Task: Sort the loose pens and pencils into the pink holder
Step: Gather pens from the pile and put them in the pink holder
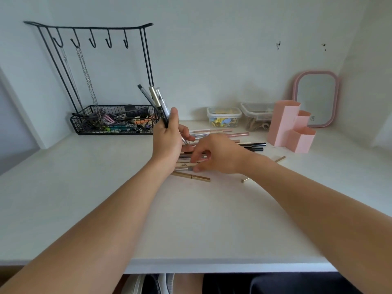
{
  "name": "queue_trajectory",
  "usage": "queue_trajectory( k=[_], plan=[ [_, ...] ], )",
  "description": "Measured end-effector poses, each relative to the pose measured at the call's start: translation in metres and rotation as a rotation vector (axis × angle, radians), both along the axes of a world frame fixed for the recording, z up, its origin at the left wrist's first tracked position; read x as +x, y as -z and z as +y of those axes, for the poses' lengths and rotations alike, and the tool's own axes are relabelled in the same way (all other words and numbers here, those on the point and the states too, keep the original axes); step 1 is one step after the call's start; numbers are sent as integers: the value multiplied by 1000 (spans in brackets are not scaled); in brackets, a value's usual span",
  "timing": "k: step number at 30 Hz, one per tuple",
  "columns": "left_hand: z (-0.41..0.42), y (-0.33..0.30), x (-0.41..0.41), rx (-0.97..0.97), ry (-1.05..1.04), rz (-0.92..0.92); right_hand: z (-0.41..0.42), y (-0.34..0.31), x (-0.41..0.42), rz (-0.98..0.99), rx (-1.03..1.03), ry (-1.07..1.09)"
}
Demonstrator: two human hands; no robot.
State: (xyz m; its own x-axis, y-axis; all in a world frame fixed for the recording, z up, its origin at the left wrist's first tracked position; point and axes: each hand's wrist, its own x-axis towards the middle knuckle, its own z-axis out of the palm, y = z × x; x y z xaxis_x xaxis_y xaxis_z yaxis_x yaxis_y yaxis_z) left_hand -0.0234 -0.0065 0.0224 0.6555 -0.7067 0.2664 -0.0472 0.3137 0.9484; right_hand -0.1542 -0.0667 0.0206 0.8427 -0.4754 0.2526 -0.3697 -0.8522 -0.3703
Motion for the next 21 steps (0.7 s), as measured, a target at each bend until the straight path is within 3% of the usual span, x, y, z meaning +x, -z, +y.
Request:
queue_trajectory(
  k=[9,15,21],
  plan=[
    [-5,8,3,43,179,13,-25,-4,-38,22,-3,64],
    [-1,-6,2,145,172,-1,-35,-16,-57,65,14,88],
    [-13,-25,-6,297,298,-30,-41,-18,-66,166,57,92]
  ],
)
